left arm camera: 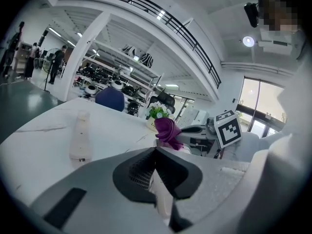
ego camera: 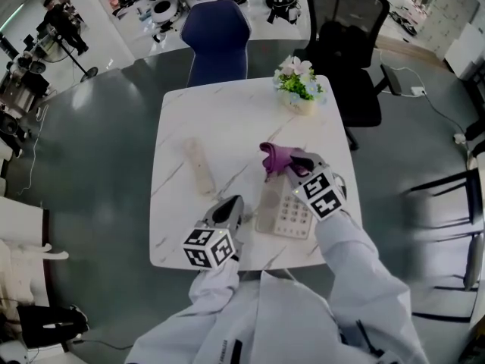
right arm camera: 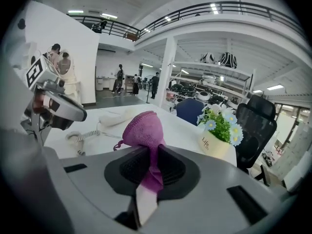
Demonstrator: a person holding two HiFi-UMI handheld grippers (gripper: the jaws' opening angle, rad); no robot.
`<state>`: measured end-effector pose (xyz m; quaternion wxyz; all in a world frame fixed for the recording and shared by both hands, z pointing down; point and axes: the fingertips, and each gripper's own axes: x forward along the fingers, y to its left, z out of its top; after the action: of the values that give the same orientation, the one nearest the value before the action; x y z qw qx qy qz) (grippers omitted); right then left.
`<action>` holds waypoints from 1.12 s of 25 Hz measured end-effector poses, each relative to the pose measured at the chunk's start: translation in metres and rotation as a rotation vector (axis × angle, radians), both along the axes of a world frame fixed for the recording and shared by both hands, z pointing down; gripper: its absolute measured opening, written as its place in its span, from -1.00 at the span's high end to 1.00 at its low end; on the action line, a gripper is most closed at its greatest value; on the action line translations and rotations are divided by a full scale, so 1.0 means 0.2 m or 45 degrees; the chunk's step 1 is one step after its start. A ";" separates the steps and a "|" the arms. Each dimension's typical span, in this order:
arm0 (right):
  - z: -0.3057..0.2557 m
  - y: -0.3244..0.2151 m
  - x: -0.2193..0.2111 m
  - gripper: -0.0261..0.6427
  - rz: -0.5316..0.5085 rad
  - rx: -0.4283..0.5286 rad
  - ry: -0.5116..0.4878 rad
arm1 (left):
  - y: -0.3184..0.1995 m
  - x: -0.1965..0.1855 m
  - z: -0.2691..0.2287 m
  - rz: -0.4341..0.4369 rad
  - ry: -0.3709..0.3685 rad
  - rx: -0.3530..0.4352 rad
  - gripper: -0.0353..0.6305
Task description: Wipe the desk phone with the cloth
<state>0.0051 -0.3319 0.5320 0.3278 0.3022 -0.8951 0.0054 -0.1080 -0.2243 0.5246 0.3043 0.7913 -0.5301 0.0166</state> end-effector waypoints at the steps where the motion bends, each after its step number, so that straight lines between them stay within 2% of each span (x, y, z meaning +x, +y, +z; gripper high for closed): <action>1: 0.02 0.01 -0.01 0.83 -0.013 -0.011 0.014 | 0.00 0.00 0.01 -0.002 0.000 -0.002 0.90; 8: 0.08 0.04 -0.03 0.83 -0.032 -0.066 0.027 | 0.02 0.01 0.03 -0.005 0.002 -0.010 0.90; 20: 0.11 0.11 -0.04 0.83 -0.022 -0.135 0.032 | 0.02 0.08 0.02 0.071 0.011 -0.006 0.90; 28: 0.14 0.18 -0.04 0.83 0.007 -0.174 0.041 | 0.09 0.05 0.03 0.092 0.025 -0.013 0.90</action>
<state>-0.0023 -0.2955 0.5596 0.3620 0.2817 -0.8864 0.0626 -0.0982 -0.2063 0.5307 0.3130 0.8084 -0.4980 0.0225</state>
